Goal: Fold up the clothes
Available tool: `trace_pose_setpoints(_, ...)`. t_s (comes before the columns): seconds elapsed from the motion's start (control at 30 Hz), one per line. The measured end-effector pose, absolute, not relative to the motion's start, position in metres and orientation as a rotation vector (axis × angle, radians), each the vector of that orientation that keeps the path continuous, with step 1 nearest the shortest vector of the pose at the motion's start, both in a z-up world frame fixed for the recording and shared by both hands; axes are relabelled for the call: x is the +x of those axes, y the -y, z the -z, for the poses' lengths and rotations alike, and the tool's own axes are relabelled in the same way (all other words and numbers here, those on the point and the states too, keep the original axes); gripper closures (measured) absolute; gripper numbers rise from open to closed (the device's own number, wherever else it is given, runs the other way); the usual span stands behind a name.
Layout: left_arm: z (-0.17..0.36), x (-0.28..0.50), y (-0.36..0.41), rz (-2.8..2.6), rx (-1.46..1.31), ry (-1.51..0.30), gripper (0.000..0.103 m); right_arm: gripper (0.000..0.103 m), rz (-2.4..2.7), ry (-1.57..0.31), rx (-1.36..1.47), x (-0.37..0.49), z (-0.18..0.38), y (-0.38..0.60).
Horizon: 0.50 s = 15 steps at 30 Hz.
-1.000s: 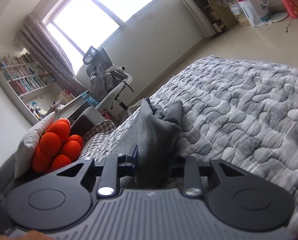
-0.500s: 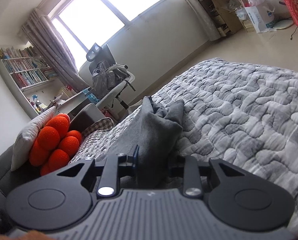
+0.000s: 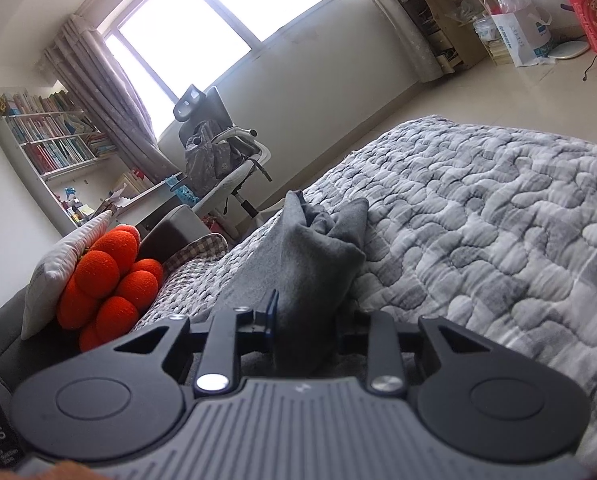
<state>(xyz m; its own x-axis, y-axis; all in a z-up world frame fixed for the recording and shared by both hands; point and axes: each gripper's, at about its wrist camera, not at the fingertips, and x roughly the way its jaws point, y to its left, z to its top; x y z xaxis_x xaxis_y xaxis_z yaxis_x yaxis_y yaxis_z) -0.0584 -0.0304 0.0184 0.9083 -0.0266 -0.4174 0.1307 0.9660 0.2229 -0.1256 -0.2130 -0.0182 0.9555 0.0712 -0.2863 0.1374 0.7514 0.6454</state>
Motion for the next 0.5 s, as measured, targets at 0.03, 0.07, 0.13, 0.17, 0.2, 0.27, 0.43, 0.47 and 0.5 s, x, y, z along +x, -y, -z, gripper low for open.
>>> trace_pose_setpoints(0.03, -0.019, -0.064, 0.031, 0.087, 0.26, -0.409, 0.012, 0.073, 0.037, -0.304, 0.723, -0.126, 0.018, 0.213)
trace_pose_setpoints(0.07, -0.021, -0.07, 0.033, 0.093, 0.269, -0.393, 0.012, 0.074, 0.037, -0.304, 0.724, -0.126, 0.018, 0.213)
trace_pose_setpoints(0.13, -0.022, -0.082, 0.038, 0.109, 0.299, -0.357, 0.012, 0.074, 0.037, -0.303, 0.725, -0.126, 0.019, 0.213)
trace_pose_setpoints(0.17, -0.021, -0.087, 0.043, 0.116, 0.33, -0.344, 0.011, 0.074, 0.036, -0.303, 0.725, -0.126, 0.019, 0.213)
trace_pose_setpoints(0.2, -0.016, -0.087, 0.047, 0.108, 0.362, -0.351, 0.011, 0.074, 0.036, -0.303, 0.726, -0.126, 0.019, 0.213)
trace_pose_setpoints(0.27, -0.006, -0.085, 0.055, 0.087, 0.426, -0.371, 0.011, 0.074, 0.036, -0.303, 0.726, -0.126, 0.018, 0.213)
trace_pose_setpoints(0.43, -0.013, -0.084, 0.056, 0.078, 0.405, -0.391, 0.011, 0.074, 0.034, -0.303, 0.728, -0.125, 0.018, 0.213)
trace_pose_setpoints(0.47, -0.015, -0.086, 0.056, 0.08, 0.4, -0.389, 0.011, 0.074, 0.033, -0.303, 0.728, -0.125, 0.018, 0.214)
trace_pose_setpoints(0.5, -0.016, -0.091, 0.057, 0.083, 0.409, -0.378, 0.011, 0.074, 0.033, -0.302, 0.73, -0.126, 0.018, 0.214)
